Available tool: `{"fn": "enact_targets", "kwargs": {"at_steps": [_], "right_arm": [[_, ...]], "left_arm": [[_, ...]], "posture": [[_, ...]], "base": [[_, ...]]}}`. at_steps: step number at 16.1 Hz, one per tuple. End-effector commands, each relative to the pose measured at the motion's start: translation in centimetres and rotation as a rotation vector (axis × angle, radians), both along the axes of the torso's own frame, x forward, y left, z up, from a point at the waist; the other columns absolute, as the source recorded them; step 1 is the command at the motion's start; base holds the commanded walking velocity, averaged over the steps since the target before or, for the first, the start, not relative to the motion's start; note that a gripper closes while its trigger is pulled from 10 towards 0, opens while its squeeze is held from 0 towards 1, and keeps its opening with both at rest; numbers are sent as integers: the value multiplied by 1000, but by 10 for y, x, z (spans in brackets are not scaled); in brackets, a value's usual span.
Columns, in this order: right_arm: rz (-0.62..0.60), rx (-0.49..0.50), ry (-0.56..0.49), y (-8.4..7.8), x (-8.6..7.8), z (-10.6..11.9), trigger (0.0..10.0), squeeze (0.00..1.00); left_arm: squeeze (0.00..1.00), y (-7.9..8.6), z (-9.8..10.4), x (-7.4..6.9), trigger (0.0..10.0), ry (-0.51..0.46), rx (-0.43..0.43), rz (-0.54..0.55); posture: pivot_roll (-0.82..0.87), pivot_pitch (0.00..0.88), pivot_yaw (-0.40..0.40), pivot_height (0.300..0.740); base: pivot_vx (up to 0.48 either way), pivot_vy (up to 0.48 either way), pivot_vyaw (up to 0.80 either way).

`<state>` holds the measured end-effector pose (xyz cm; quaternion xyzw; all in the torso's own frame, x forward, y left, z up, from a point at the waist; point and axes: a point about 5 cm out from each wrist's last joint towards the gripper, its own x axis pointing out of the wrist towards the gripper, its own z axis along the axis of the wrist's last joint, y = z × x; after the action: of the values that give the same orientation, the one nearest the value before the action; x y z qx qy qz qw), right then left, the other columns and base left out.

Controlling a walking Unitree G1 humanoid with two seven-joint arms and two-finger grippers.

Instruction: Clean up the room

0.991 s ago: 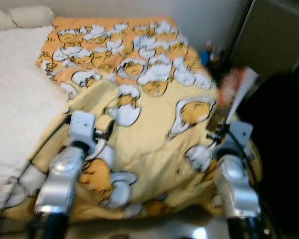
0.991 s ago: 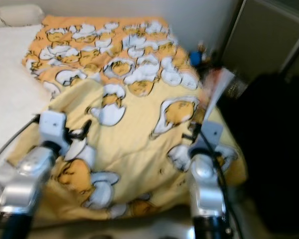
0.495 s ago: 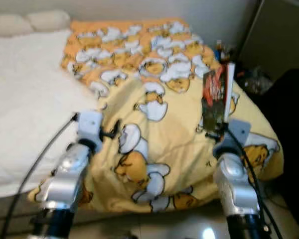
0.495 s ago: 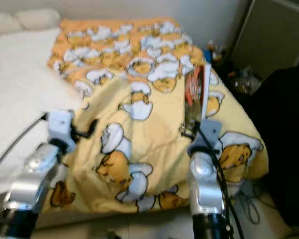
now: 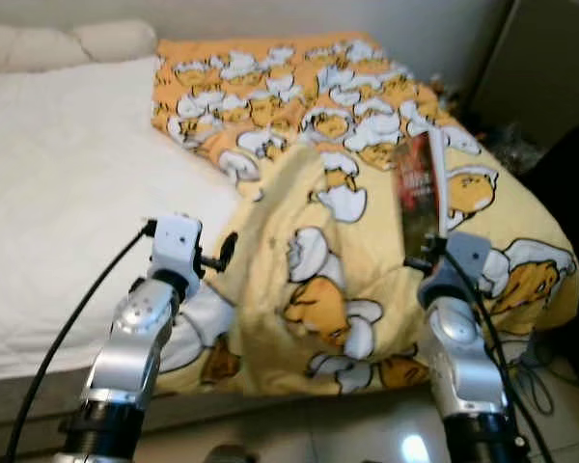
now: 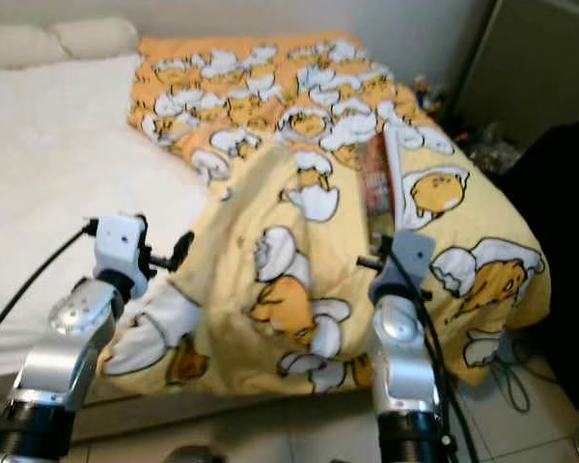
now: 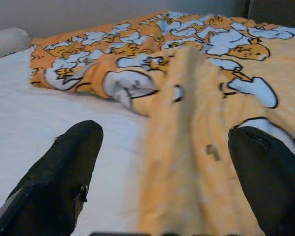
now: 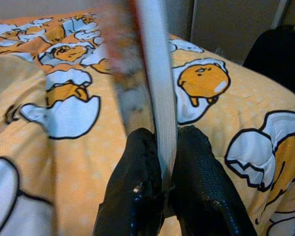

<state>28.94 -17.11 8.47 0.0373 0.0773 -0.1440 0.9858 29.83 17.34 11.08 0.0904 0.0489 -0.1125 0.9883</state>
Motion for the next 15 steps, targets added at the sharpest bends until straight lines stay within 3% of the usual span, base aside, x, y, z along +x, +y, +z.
{"fn": "enact_targets", "kwargs": {"at_steps": [1,15], "right_arm": [[13,1,-71,7,6,15,10000,0],[20,0,-74,8,8,16,10000,0]], "left_arm": [[0,10,2,1,10000,-3,18,23],[0,14,4,4,10000,-16,27,30]], "posture": [[83,0,-3,740],[89,0,-12,740]], "base": [[0,401,0],[0,398,0]]}}
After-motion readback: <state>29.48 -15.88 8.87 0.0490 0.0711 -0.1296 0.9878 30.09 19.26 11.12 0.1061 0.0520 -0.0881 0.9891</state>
